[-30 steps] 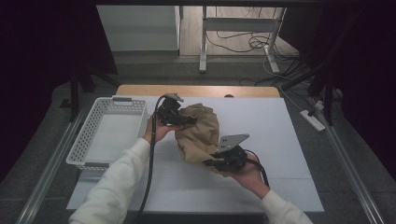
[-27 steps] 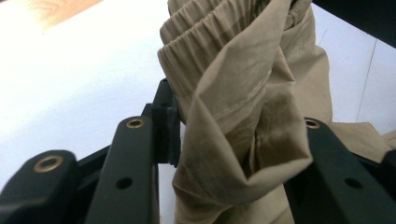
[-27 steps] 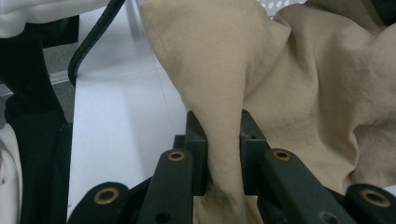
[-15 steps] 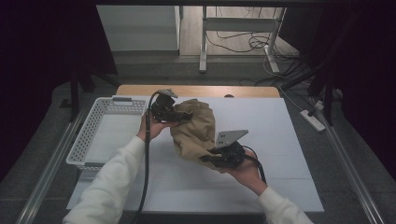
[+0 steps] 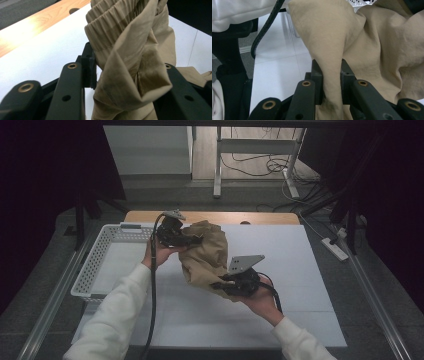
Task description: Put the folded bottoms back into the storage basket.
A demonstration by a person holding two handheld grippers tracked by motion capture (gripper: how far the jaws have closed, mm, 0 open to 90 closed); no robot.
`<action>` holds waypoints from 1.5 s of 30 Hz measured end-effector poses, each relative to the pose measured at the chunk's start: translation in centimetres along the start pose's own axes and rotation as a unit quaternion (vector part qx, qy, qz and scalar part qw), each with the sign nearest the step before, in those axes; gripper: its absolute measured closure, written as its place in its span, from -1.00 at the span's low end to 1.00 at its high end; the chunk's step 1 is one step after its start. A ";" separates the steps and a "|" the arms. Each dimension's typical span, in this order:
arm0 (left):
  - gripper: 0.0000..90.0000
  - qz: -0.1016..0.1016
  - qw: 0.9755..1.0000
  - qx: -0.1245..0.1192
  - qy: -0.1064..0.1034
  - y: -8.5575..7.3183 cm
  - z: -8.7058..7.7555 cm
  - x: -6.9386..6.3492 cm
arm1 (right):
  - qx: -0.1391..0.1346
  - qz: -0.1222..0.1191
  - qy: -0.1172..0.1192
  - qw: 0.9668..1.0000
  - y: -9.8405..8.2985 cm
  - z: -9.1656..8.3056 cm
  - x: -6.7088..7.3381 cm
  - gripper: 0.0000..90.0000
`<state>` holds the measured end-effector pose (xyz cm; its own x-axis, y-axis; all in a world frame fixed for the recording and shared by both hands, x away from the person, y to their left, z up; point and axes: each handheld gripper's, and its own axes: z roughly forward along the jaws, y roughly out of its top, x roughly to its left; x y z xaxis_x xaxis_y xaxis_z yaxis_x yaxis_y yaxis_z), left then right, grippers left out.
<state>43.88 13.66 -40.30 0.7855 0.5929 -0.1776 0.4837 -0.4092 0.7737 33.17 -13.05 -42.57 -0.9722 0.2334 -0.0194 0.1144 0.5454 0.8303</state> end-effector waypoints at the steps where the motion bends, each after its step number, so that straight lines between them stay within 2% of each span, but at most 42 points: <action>1: 0.33 0.000 1.000 -0.002 0.001 0.0 -0.1 0.0 | -0.001 -0.002 0.000 1.000 0.1 0.0 0.0 0.75; 21: 0.33 -0.002 1.000 -0.018 0.015 -0.2 -2.5 0.6 | -0.014 -0.007 0.008 1.000 1.6 0.9 -0.2 0.75; 35: 0.33 -0.010 0.999 -0.028 0.025 -0.9 -4.0 1.3 | -0.018 -0.013 0.015 1.000 2.5 1.9 -0.2 0.75; 45: 0.32 -0.023 0.998 -0.038 0.035 -1.7 -5.6 2.1 | -0.016 -0.017 0.026 0.999 3.4 3.0 -0.3 0.75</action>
<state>42.52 19.48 -38.56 0.7333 0.6577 -0.1726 0.4850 -0.3279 0.8107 34.49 -8.84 -41.41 -0.9849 0.1718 -0.0202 0.0745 0.5264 0.8470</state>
